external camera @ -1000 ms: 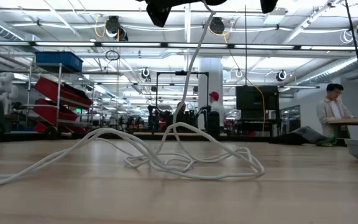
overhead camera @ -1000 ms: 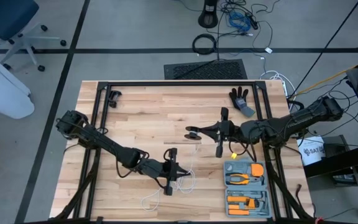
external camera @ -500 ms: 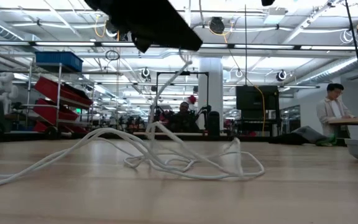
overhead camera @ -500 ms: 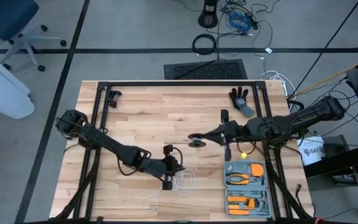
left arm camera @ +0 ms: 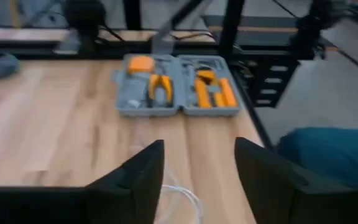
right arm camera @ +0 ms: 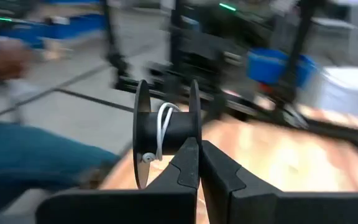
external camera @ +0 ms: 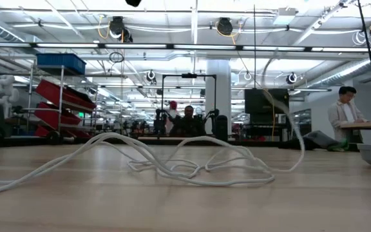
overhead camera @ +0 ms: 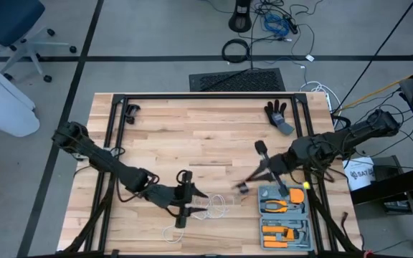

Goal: Coil cords
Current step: Uncoil the white cable wire from the spool

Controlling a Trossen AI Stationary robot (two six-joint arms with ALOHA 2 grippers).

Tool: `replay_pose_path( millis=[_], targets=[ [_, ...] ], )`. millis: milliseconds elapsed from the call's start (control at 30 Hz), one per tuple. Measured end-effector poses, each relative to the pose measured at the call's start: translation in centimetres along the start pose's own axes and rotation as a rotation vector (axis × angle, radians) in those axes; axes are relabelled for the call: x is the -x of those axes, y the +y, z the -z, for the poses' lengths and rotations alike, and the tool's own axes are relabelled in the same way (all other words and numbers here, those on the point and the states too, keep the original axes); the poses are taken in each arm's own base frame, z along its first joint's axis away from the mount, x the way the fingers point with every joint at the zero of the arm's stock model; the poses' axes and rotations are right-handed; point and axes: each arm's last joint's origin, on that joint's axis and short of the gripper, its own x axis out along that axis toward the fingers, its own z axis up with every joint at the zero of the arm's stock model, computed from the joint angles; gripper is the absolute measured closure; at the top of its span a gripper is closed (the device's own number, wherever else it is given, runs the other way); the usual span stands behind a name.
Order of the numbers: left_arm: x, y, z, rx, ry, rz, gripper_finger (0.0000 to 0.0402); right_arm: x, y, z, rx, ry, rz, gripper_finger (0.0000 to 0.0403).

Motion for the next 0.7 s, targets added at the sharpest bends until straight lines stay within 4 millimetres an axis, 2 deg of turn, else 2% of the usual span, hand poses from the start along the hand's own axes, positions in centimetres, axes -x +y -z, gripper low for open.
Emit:
replay_pose_path(
  millis=[133,367,567,700],
  targets=[
    [0.1,-0.1,-0.4,-0.042,-0.048,-0.037,0.0181,0.0,0.7,-0.3,0.047,-0.032,-0.085,0.0403],
    [-0.6,-0.6,-2.0,-0.018,-0.276,-0.009,0.0180,0.1,1.0,-0.5,0.072,-0.050,-0.104,0.0403],
    [-3.2,-1.1,-0.6,-0.070,-0.355,-0.010,0.0180,0.0,0.7,-0.5,0.058,-0.044,-0.010,0.0403],
    [-4.7,-0.6,0.2,-0.081,-0.382,-0.062,0.0180,0.0,0.6,-0.5,0.058,-0.049,0.001,0.0403]
  ],
)
